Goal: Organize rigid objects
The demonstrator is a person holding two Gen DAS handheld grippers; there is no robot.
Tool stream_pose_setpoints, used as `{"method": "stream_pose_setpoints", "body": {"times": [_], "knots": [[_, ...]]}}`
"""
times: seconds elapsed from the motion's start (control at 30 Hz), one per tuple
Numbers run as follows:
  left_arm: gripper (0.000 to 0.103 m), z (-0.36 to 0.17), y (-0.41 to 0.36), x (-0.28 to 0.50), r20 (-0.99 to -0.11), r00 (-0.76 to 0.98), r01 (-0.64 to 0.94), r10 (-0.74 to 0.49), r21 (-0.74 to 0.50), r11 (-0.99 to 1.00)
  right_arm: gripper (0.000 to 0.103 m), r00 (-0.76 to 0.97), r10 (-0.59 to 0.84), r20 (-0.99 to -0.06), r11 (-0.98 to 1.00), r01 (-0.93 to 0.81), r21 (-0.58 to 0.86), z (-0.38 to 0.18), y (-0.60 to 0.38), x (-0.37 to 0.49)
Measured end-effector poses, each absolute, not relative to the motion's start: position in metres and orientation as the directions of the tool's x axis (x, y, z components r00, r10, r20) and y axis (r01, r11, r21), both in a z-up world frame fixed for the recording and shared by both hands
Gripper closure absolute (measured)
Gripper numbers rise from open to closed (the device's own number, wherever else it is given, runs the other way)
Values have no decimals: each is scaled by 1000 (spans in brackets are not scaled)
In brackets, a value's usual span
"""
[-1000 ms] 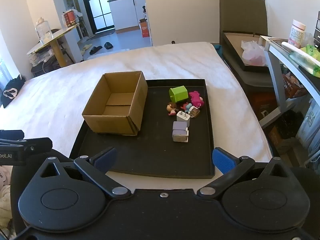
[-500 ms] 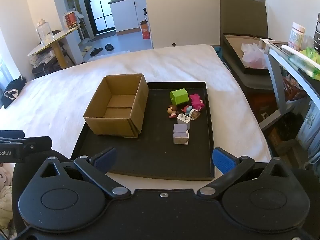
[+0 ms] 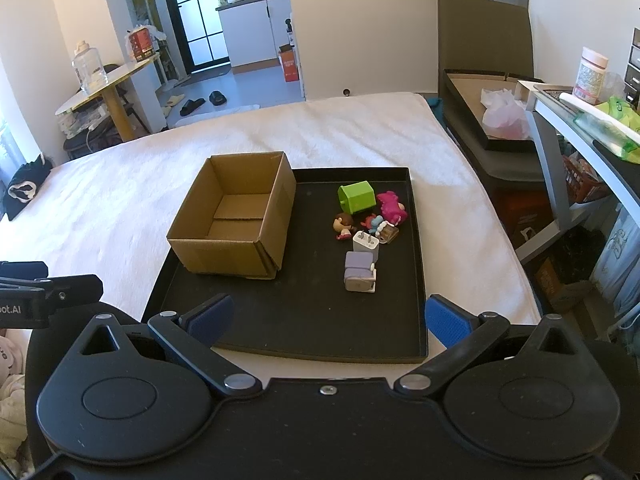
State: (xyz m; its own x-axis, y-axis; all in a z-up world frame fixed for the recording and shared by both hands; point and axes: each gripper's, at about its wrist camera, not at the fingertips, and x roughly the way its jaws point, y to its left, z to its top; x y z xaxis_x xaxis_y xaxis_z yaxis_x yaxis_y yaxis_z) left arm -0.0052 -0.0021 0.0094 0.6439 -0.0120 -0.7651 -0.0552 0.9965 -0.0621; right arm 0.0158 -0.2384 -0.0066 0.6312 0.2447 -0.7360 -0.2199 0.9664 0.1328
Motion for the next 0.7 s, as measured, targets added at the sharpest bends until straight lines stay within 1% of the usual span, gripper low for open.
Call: {"method": "stream_pose_setpoints", "body": {"times": [0.7], "knots": [[1, 12, 0, -7, -760, 650, -57, -13, -66, 996, 0, 633, 244, -734, 967, -219, 132, -7, -238, 15]]}}
